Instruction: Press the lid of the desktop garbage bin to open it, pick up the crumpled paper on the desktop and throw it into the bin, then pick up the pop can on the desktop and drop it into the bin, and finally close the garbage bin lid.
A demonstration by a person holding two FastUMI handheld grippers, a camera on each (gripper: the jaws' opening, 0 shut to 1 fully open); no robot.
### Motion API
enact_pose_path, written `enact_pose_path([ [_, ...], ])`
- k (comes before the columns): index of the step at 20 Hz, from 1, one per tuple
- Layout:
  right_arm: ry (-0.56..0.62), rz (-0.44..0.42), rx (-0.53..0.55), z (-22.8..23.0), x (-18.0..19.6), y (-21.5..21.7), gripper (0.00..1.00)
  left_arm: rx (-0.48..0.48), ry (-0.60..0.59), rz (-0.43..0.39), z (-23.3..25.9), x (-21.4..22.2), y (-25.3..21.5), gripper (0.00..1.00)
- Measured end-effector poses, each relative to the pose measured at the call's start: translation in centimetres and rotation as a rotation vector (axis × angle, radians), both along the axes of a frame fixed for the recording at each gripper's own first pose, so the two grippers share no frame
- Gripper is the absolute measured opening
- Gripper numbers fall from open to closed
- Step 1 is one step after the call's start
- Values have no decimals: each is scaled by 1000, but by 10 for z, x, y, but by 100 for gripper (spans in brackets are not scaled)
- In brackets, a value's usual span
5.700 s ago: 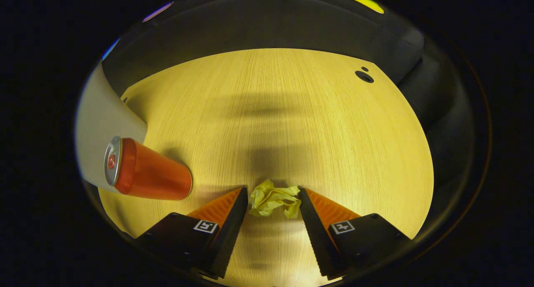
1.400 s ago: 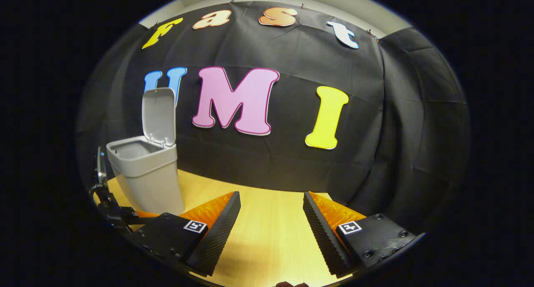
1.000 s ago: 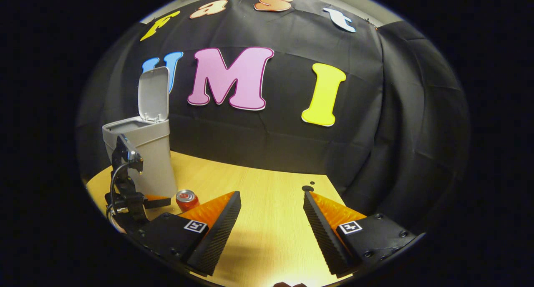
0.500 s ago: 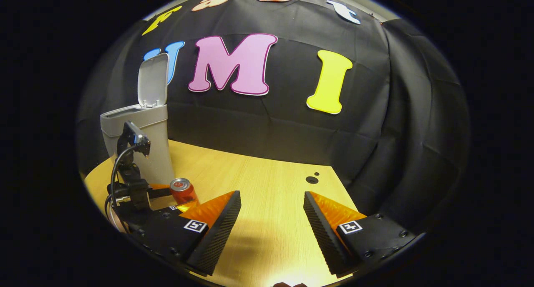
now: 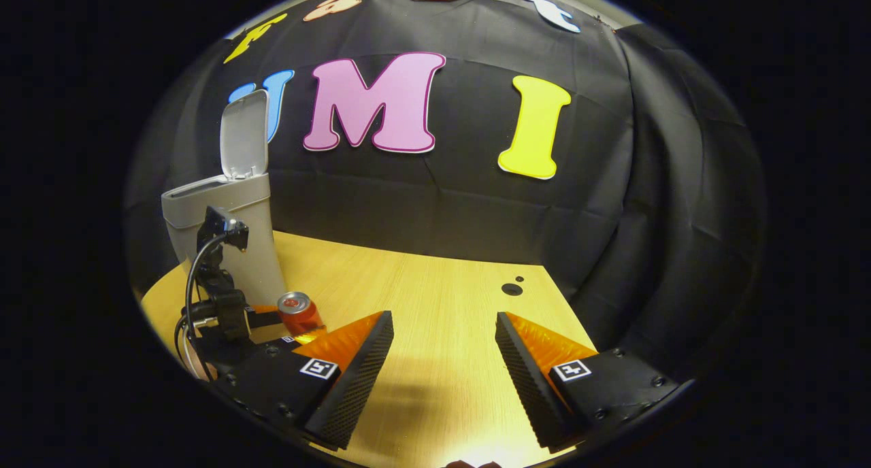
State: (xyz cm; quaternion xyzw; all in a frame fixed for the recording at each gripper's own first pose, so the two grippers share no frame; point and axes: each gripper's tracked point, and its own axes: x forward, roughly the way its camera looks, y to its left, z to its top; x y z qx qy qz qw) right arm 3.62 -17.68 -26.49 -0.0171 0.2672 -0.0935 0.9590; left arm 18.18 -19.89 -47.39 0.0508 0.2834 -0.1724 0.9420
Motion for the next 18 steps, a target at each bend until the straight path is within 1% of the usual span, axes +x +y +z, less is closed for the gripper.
enact_pose_path([
  [1, 5, -3, 0, -1, -2, -1, 98, -9, 8, 2, 0, -1, 0, 94],
  [2, 6, -7, 4, -2, -2, -3, 98, -16, 8, 7, -1, 1, 0, 89],
  [3, 8, -11, 8, -3, -3, -4, 98, -15, 16, 12, 0, 0, 2, 87],
  [5, 16, -16, 11, -7, -3, -6, 98, -11, 18, 15, 3, 0, 2, 86],
  [8, 8, -23, 12, -2, -5, -7, 98, 1, -5, -3, 22, 0, 1, 86],
  [12, -1, -25, 6, 9, -6, -7, 98, 17, -39, -48, 67, 2, -7, 85],
  [15, -13, -45, 4, 23, -8, -10, 98, -2, -87, -77, 112, 5, -12, 85],
  [18, -30, -77, -2, 40, -10, -14, 98, -39, -122, -81, 160, 10, -13, 85],
])
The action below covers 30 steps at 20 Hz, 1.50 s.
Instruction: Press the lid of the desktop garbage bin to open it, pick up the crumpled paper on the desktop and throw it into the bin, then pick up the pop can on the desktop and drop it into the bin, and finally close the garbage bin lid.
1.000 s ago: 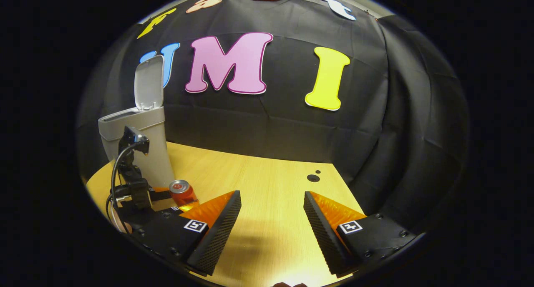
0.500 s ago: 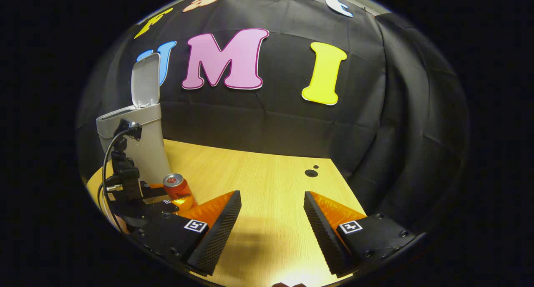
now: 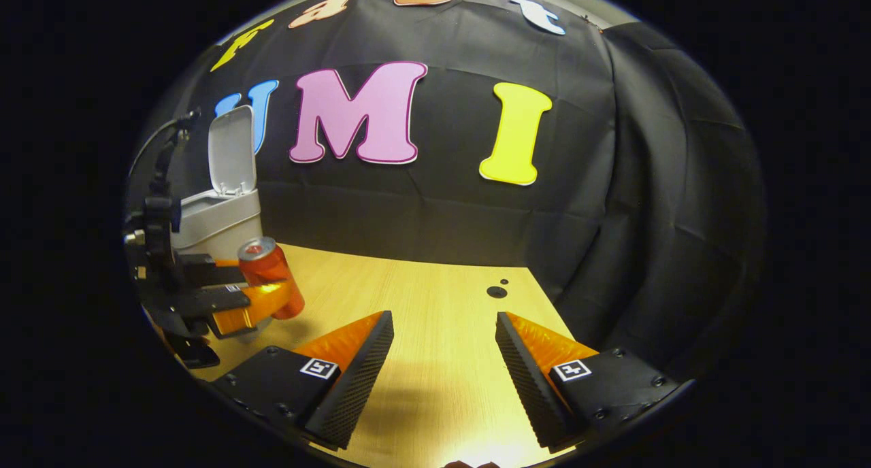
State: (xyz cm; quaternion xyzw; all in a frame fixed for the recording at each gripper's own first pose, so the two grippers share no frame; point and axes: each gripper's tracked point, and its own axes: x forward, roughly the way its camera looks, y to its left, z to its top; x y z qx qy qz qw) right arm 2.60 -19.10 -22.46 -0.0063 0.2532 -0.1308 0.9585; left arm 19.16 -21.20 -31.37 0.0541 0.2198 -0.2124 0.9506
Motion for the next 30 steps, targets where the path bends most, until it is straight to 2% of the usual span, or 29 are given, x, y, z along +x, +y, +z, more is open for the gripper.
enact_pose_path([
  [3, -16, -24, 10, 19, -3, 1, 98, -42, -54, 1, 52, 6, 2, 85],
  [7, -39, -4, -8, 42, -1, 9, 98, -82, -126, 8, 115, 8, 11, 84],
  [13, -97, 6, -8, 78, 1, 26, 98, -82, -250, 44, 186, 12, 42, 85],
  [15, -105, 11, 0, 85, -2, 35, 98, -48, -295, 60, 204, 13, 58, 85],
  [21, -127, 17, -3, 96, -30, 57, 98, 4, -323, 123, 213, 14, 112, 84],
  [24, -119, -17, 30, 99, -41, 63, 98, 20, -306, 169, 206, 20, 143, 84],
  [27, -150, -39, 28, 110, -41, 65, 98, 3, -284, 225, 193, 32, 170, 84],
  [30, -141, -26, 5, 110, -41, 66, 98, 30, -259, 241, 177, 46, 189, 84],
])
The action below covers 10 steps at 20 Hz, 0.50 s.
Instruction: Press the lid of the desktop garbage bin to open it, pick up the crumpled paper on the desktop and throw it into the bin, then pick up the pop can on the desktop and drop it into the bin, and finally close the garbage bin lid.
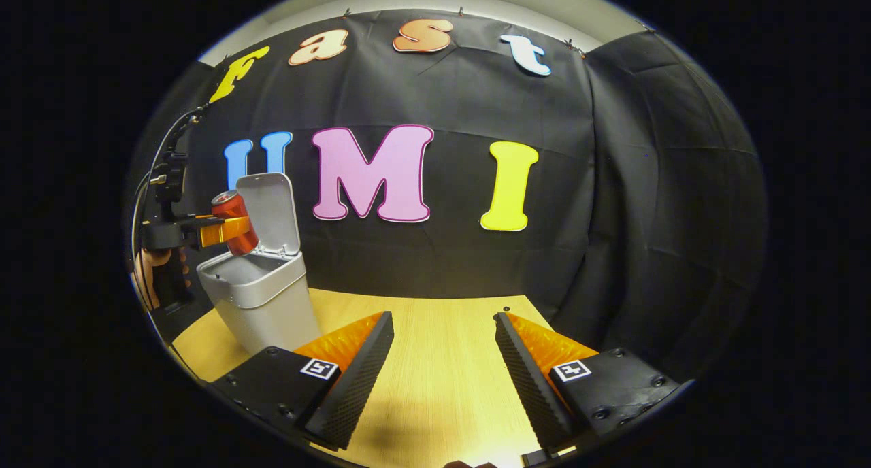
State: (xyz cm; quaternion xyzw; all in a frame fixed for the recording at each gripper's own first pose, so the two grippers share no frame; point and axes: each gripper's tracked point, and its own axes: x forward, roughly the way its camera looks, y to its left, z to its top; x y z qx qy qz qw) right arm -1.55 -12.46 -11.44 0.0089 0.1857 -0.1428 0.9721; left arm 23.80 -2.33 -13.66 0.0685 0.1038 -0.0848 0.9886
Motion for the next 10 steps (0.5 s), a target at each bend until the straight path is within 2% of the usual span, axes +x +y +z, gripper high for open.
enact_pose_path([
  [10, 45, -82, -3, -11, -24, -16, 98, 5, 92, 37, -37, 21, 26, 84],
])
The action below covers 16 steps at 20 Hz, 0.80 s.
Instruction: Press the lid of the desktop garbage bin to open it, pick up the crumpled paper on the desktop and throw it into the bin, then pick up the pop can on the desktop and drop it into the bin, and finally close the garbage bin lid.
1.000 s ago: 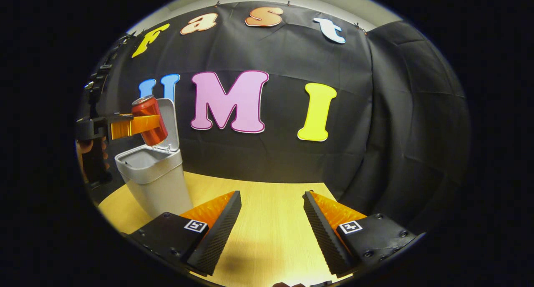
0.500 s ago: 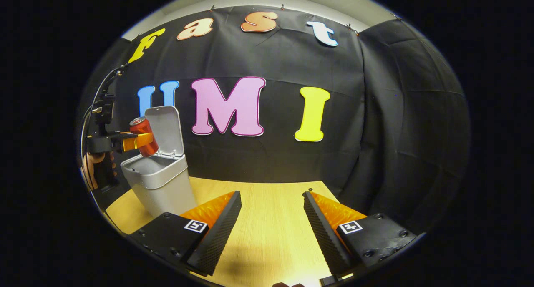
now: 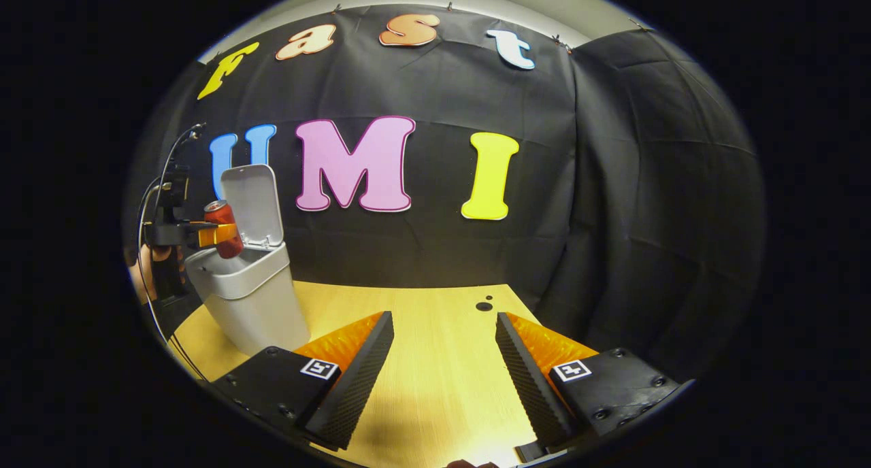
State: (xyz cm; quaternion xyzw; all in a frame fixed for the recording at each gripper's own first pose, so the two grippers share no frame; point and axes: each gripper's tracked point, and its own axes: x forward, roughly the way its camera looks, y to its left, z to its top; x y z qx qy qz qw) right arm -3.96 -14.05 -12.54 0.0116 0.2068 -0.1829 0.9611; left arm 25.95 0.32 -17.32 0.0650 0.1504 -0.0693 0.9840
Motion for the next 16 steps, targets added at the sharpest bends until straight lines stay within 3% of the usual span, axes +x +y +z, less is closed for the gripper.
enact_pose_path([
  [6, 21, 4, 8, -8, -3, 7, 98, 27, 10, 5, -6, 3, 4, 86],
  [9, 28, 7, 12, -12, -2, 10, 98, 91, 12, 21, -8, 7, 12, 86],
  [12, 38, 6, 17, -16, -3, 10, 98, 70, 8, 8, -6, 6, 8, 87],
  [16, 42, 6, 16, -18, 0, 10, 98, 104, -13, 17, 3, 6, 17, 93],
])
